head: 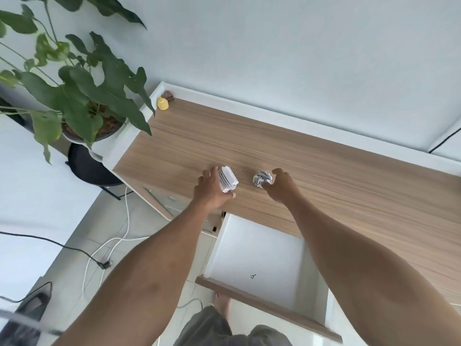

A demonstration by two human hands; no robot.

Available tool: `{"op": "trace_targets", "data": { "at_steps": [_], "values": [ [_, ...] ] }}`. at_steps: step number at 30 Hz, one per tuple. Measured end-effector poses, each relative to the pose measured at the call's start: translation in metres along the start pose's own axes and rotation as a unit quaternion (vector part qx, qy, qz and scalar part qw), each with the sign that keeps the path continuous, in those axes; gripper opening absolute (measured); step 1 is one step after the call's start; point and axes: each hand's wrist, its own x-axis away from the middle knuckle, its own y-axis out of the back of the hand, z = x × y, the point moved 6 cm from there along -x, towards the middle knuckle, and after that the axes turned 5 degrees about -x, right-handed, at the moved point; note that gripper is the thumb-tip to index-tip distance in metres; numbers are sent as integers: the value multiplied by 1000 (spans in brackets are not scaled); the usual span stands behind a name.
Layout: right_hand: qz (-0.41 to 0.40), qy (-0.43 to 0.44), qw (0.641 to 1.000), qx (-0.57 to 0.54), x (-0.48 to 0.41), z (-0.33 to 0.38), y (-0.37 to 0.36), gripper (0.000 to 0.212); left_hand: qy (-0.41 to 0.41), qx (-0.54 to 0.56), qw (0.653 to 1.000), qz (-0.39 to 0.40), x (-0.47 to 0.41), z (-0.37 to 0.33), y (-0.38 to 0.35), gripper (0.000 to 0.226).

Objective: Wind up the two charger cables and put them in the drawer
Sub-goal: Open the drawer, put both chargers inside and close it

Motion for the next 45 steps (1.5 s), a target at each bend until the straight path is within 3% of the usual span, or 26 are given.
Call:
{"op": "trace_targets", "data": {
  "at_steps": [4, 8, 17, 34, 39, 45],
  "values": [
    [26, -2, 1000, 0, -21, -3, -9, 74, -32, -19, 999, 7, -18, 7, -11, 118],
    [45, 1, 999, 5, -34, -8, -20, 80, -52, -20, 998, -21, -29, 11, -17, 110],
    [-9, -14, 999, -41, -36, -10, -31, 73, -84, 30, 995, -53, -40, 8, -14, 77],
    [-85, 13, 993, -77, 41, -38, 6, 71, -205, -26, 978, -36, 8, -49, -11, 73],
    [-114, -4, 989, -94, 73, -71, 19, 69, -252, -48, 966, -6, 34, -79, -30, 74],
    [-112, -39, 987, -110, 116, -127, 25, 65, -328, -148, 931, 65, 72, -108, -64, 80]
  ]
}}
